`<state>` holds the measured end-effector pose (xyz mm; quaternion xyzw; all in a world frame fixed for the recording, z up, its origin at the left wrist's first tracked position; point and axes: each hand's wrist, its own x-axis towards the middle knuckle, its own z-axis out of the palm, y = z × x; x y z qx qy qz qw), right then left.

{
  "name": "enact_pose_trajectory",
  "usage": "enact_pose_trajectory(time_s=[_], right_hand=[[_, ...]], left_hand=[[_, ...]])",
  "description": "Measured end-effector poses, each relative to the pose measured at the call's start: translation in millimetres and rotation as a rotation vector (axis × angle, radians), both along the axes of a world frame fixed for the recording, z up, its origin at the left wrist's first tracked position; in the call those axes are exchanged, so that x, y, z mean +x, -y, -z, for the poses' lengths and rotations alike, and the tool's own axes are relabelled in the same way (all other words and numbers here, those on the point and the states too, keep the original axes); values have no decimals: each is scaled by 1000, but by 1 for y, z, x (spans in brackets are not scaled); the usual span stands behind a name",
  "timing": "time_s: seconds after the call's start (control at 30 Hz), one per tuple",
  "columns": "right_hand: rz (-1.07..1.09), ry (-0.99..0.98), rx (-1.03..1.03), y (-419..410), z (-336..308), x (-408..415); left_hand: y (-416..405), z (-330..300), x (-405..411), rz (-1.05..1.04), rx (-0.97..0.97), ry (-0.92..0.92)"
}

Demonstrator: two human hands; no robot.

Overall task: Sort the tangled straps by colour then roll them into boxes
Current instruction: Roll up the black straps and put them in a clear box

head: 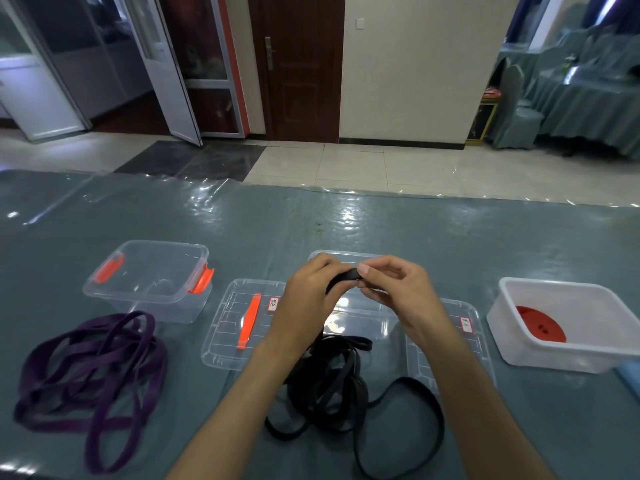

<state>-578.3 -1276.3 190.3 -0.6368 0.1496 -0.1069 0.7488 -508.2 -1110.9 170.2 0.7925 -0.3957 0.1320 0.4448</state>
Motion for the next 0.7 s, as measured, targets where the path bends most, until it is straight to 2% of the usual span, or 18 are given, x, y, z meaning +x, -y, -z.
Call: enact_pose_trajectory(time_s=[0.1,0.2,0.37,0.5,0.7], right_hand=[[25,-35,51,3,-1,0],[26,-68,243,2,-1,1],[-64,-61,386,-7,2,3],[-83,-35,356,-9,1,7],[-113,-42,243,-10,1,14]], left_hand=[[4,-3,-6,-19,-149,-130],[8,-8,-11,-26,-352,-307],[18,-9,-13,-23,-551,-392],[26,1,-11,-43,-622,-449],[21,9,-2,44,-571,-476]])
